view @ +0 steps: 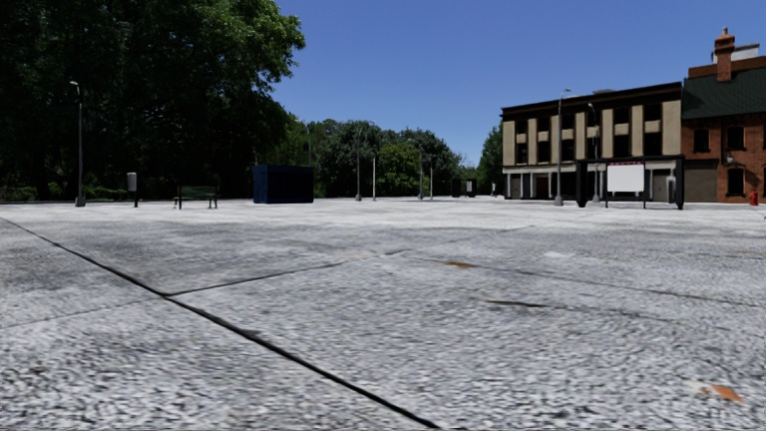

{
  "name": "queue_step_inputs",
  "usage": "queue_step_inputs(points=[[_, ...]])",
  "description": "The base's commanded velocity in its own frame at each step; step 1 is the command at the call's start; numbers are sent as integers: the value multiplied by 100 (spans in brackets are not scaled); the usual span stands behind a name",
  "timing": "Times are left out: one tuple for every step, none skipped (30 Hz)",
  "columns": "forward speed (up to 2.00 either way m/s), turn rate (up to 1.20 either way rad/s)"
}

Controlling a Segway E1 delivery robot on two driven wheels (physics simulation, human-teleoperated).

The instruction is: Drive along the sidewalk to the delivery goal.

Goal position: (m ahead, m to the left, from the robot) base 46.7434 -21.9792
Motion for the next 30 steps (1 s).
queue_step_inputs(points=[[200, 0], [200, 0], [200, 0], [200, 0], [200, 0], [200, 0], [200, 0], [200, 0], [200, 0], [200, 0], [200, 0], [200, 0], [200, 0], [200, 0], [200, 0], [200, 0], [200, 0], [200, 0], [200, 0], [200, 0], [200, 0], [200, 0], [200, 0], [200, 0], [200, 0], [200, 0], [200, 0], [200, 0], [200, 0], [200, 0]])
